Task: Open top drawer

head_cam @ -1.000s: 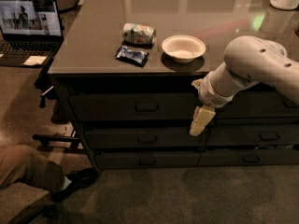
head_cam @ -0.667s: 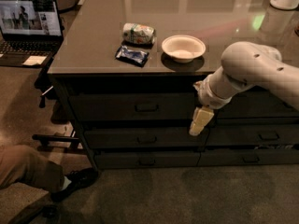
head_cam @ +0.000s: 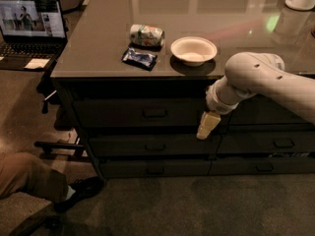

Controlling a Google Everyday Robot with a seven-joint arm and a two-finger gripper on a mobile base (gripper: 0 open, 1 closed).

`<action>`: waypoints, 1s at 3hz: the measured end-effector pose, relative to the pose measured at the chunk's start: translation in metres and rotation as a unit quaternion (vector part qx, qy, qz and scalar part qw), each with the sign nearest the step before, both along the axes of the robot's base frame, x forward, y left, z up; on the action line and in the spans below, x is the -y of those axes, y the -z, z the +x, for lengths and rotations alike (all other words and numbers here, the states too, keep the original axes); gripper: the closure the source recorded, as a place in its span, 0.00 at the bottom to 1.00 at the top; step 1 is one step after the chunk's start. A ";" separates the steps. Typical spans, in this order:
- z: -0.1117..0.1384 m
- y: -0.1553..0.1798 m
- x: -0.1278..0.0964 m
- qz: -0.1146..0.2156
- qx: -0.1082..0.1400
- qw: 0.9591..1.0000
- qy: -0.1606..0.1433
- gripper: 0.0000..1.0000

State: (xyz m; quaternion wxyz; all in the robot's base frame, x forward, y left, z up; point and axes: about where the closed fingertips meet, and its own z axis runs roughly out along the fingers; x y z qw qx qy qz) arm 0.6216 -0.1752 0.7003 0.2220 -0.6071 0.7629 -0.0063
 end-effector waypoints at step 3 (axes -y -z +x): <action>0.027 0.038 0.004 0.013 0.007 0.999 0.028 0.00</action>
Offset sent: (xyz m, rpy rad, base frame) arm 0.0321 -0.0100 -0.0405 0.0202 -0.0156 -0.0778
